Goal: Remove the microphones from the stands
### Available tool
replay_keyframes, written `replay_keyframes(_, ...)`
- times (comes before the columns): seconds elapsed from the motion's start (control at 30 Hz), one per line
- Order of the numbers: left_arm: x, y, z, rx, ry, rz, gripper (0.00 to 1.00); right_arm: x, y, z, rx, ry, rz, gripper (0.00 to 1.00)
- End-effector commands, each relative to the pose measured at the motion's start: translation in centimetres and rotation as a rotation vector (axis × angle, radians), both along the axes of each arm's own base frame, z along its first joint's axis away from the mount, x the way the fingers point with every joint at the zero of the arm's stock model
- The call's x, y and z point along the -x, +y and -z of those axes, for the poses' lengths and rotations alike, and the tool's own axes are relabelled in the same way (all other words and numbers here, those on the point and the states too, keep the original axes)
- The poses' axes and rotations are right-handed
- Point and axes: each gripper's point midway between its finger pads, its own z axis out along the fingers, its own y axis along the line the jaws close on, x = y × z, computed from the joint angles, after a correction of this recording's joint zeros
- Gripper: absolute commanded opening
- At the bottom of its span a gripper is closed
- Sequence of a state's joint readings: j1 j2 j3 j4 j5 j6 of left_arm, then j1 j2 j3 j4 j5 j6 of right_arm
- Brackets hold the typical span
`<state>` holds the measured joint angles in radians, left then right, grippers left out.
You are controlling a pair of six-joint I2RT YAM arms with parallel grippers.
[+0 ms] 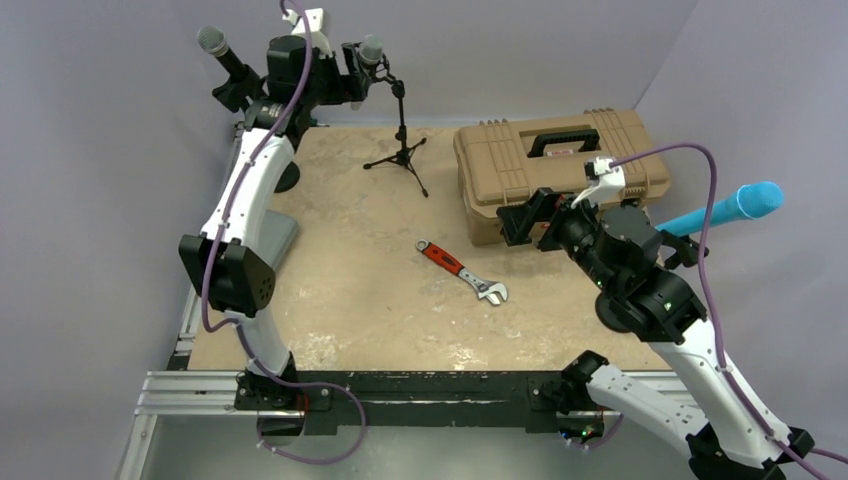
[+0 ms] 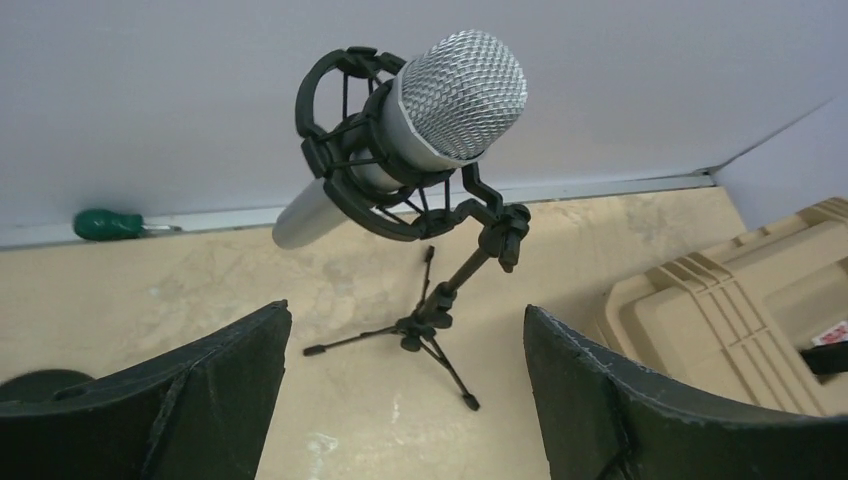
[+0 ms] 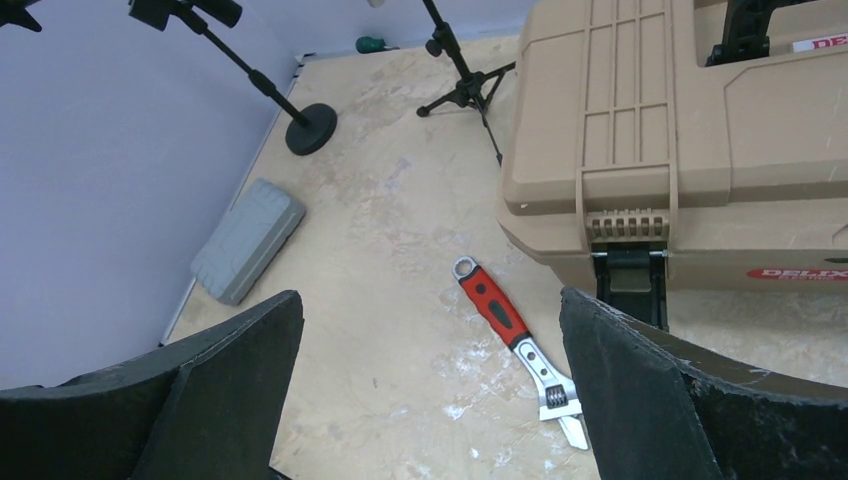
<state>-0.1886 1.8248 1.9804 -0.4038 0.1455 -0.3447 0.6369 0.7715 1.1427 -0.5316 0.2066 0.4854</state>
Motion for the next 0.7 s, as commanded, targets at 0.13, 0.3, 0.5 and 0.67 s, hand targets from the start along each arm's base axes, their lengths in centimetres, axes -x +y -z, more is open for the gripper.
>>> replay_keyframes(0.13,-2.8,-1.3,-4.7,-0.317,-0.295,-0.028,0.84,0.4,-0.1,0.9,-0.016,0.034,0.009,0.99)
replay_keyframes(0.3,-5.4,-2.0,-4.4,-0.387,-0.325,-0.02,0.96,0.4,0.1,1.7,-0.02,0.054,0.001,0.99)
replay_keyframes(0.5,-8.3,-2.4,-3.6,-0.473,-0.398,-0.088,1.0,0.4,0.2,2.0,-0.025,0.056,0.0,0.99)
replay_keyframes(0.67,-9.6,-3.2,-2.8,-0.516,-0.429,-0.096,0.91,0.2,0.2,2.1,-0.021,0.056,0.005,0.99)
